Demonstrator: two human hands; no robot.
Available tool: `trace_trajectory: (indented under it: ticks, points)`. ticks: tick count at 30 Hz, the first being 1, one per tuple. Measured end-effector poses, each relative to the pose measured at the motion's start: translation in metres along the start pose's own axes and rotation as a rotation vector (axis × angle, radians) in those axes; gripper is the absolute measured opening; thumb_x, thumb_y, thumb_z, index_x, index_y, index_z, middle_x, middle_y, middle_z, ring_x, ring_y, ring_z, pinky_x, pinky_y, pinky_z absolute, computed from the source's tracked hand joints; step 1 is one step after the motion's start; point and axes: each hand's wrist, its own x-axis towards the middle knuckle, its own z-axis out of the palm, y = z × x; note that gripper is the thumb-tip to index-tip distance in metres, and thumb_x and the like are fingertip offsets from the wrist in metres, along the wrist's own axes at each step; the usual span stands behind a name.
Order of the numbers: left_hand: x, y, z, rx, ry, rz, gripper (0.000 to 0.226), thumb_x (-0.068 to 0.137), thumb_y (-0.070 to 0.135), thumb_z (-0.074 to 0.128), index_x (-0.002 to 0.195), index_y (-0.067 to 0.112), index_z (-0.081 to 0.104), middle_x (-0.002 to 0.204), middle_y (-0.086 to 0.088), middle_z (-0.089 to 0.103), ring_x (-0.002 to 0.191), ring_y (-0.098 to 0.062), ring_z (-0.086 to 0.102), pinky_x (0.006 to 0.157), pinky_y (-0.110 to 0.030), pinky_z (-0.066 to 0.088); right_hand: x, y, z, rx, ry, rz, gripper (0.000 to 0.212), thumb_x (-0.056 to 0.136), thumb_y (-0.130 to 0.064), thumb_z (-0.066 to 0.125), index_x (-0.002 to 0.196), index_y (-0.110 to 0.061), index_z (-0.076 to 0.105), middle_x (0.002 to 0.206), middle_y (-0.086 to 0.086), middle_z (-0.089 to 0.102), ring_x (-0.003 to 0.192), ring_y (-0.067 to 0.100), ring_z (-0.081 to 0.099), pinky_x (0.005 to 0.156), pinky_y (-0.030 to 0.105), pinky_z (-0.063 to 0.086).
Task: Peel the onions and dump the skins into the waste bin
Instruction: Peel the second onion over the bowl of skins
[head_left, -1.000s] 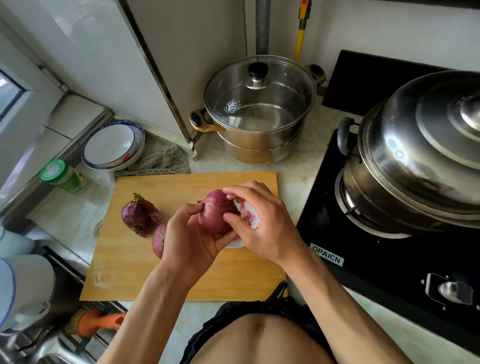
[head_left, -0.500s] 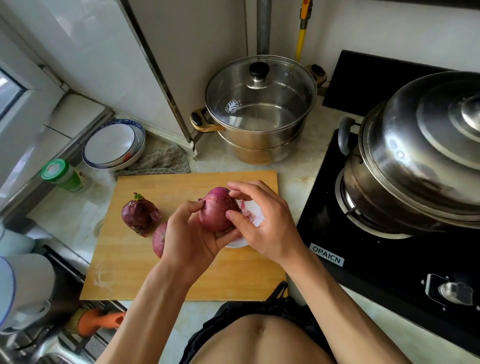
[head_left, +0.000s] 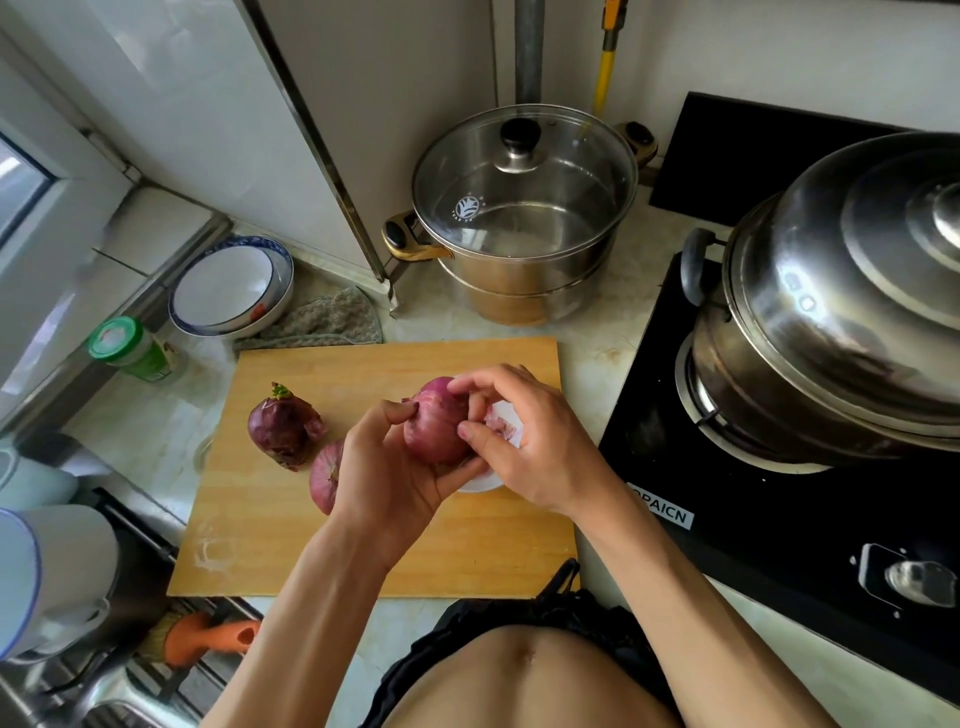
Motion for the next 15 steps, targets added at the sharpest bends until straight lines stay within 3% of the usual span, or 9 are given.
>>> trace_trajectory:
  ticks: [5, 11, 15]
  points:
    - [0.0036, 0.0044, 0.0061, 0.038, 0.009, 0.02, 0.054, 0.078, 0.026, 0.052, 0.121, -0.005, 0.062, 0.102, -0.022, 0.071, 0.089, -0.034, 0.07, 0.069, -0.037, 0.065, 0.0024, 0.0012, -0.0053, 0.045, 0.049, -0.005, 0.038, 0.086, -0.009, 0.07, 0.122, -0.011, 0.062, 0.118, -0.001, 0.059, 0.112, 0.009, 0.057, 0.096, 0.02, 0.045]
    - [0.003, 0.0034, 0.0049, 0.045, 0.01, 0.009, 0.046, 0.088, 0.023, 0.046, 0.122, -0.005, 0.061, 0.104, -0.025, 0.07, 0.082, -0.032, 0.072, 0.061, -0.035, 0.062, 0.0, 0.0053, -0.0044, 0.015, 0.053, -0.019, 0.033, 0.087, -0.005, 0.072, 0.118, -0.007, 0.064, 0.116, -0.001, 0.06, 0.111, 0.003, 0.058, 0.095, 0.019, 0.047]
    - [0.002, 0.0023, 0.0049, 0.053, 0.022, 0.003, 0.047, 0.091, 0.023, 0.043, 0.124, -0.005, 0.061, 0.101, -0.024, 0.071, 0.079, -0.03, 0.073, 0.059, -0.035, 0.062, 0.001, 0.006, -0.0058, 0.018, 0.036, -0.007, 0.031, 0.085, -0.009, 0.073, 0.116, -0.008, 0.065, 0.113, -0.002, 0.061, 0.108, 0.005, 0.06, 0.092, 0.03, 0.052]
